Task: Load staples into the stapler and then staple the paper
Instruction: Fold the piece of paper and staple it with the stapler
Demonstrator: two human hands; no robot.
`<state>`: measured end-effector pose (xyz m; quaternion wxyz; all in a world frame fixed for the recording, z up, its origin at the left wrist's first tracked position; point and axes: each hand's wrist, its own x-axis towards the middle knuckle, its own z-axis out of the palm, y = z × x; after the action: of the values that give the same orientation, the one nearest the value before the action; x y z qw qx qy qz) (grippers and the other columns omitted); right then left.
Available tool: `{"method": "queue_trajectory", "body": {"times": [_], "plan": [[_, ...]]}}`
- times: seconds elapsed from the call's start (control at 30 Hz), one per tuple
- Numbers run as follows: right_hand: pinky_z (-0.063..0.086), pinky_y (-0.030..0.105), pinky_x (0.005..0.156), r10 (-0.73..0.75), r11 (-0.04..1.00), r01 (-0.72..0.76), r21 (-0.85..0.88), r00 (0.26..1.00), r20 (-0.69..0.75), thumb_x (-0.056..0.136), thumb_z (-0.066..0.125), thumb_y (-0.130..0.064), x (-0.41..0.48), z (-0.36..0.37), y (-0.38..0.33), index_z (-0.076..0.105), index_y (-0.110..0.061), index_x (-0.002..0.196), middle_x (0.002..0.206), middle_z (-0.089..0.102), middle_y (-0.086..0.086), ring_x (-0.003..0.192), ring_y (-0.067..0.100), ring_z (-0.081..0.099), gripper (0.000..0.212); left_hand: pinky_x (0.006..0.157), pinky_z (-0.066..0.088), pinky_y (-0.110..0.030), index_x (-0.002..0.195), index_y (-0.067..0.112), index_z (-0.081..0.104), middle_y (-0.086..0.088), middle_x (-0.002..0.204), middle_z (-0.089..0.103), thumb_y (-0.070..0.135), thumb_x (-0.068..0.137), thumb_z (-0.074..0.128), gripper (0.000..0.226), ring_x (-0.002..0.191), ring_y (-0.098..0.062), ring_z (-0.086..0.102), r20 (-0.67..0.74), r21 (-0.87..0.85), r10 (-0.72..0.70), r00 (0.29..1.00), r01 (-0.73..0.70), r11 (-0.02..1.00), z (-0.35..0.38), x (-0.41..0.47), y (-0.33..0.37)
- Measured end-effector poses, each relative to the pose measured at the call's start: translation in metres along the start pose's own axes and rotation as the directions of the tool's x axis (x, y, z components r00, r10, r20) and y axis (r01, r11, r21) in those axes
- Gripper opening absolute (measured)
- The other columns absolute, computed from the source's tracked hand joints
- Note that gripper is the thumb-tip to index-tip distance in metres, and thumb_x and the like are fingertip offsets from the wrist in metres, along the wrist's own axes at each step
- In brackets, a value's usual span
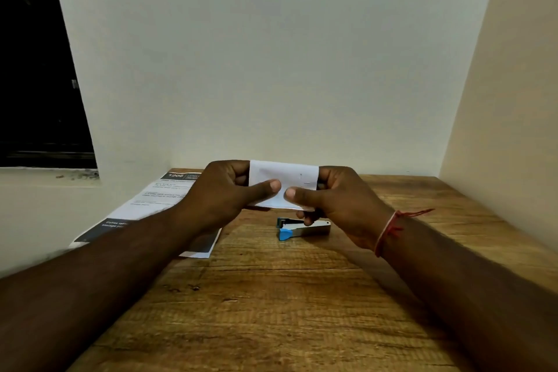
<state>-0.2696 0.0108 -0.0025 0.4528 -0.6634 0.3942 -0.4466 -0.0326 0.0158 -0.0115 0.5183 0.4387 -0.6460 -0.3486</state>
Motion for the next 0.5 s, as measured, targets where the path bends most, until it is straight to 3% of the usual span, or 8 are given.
{"method": "queue_trajectory", "body": {"times": [0.07, 0.13, 0.27, 0.33, 0.43, 0.5], "plan": [[0.062, 0.037, 0.063, 0.011, 0.998, -0.01, 0.064, 1.0, -0.008, 0.104, 0.075, -0.025, -0.001, 0.001, -0.003, 0.08, -0.005, 0.119, 0.087, 0.08, 0.017, 0.07, 0.028, 0.068, 0.026, 0.096, 0.068, -0.049, 0.132, 0.011, 0.082, -0.01, 0.115, 0.088, 0.024, 0.097, 0.086, 0.038, 0.109, -0.032, 0.085, -0.006, -0.085, -0.037, 0.999, 0.036, 0.996, 0.001, 0.001, 0.003], [0.059, 0.037, 0.06, 0.022, 0.994, -0.018, 0.104, 0.999, -0.035, 0.109, 0.066, -0.035, -0.003, 0.004, -0.005, 0.077, 0.001, 0.113, 0.077, 0.072, 0.018, 0.066, 0.028, 0.064, 0.038, 0.095, 0.068, -0.052, 0.132, 0.009, 0.081, -0.012, 0.117, 0.087, 0.03, 0.099, 0.084, 0.039, 0.107, -0.036, 0.085, -0.005, -0.132, -0.062, 0.998, 0.061, 0.989, 0.002, 0.002, 0.004], [0.055, 0.036, 0.057, 0.03, 0.998, -0.028, 0.061, 0.999, -0.03, 0.112, 0.06, -0.037, -0.004, 0.006, -0.005, 0.076, -0.006, 0.107, 0.073, 0.066, 0.014, 0.063, 0.024, 0.061, 0.036, 0.095, 0.069, -0.052, 0.128, 0.011, 0.083, -0.011, 0.115, 0.087, 0.036, 0.1, 0.082, 0.038, 0.106, -0.033, 0.085, -0.018, -0.176, -0.073, 0.997, 0.069, 0.982, 0.005, 0.0, 0.006], [0.055, 0.034, 0.057, 0.032, 0.999, -0.032, 0.011, 0.999, -0.029, 0.112, 0.06, -0.037, -0.003, 0.006, -0.004, 0.076, -0.003, 0.111, 0.072, 0.065, 0.01, 0.061, 0.018, 0.063, 0.038, 0.083, 0.069, -0.041, 0.112, 0.013, 0.086, -0.005, 0.1, 0.088, 0.045, 0.102, 0.077, 0.034, 0.092, -0.024, 0.086, -0.047, -0.158, -0.084, 0.995, 0.075, 0.985, 0.006, 0.0, 0.008], [0.056, 0.034, 0.057, 0.012, 1.0, -0.011, 0.007, 0.999, -0.049, 0.111, 0.062, -0.041, -0.003, 0.01, -0.001, 0.077, -0.003, 0.113, 0.074, 0.066, 0.008, 0.06, 0.015, 0.064, 0.041, 0.058, 0.058, -0.021, 0.091, 0.016, 0.083, 0.004, 0.074, 0.08, 0.043, 0.106, 0.074, 0.032, 0.066, -0.007, 0.077, -0.104, -0.073, -0.039, 0.994, 0.031, 0.997, 0.008, -0.001, 0.011], [0.056, 0.034, 0.055, 0.009, 1.0, -0.006, 0.029, 0.993, -0.118, 0.108, 0.064, -0.047, -0.004, 0.016, -0.001, 0.079, -0.012, 0.11, 0.077, 0.069, 0.005, 0.059, 0.016, 0.065, 0.039, 0.06, 0.059, -0.023, 0.091, 0.016, 0.084, 0.002, 0.076, 0.081, 0.042, 0.105, 0.075, 0.031, 0.068, -0.009, 0.078, -0.096, -0.025, -0.001, 0.995, -0.001, 1.0, 0.007, -0.001, 0.01]]}}
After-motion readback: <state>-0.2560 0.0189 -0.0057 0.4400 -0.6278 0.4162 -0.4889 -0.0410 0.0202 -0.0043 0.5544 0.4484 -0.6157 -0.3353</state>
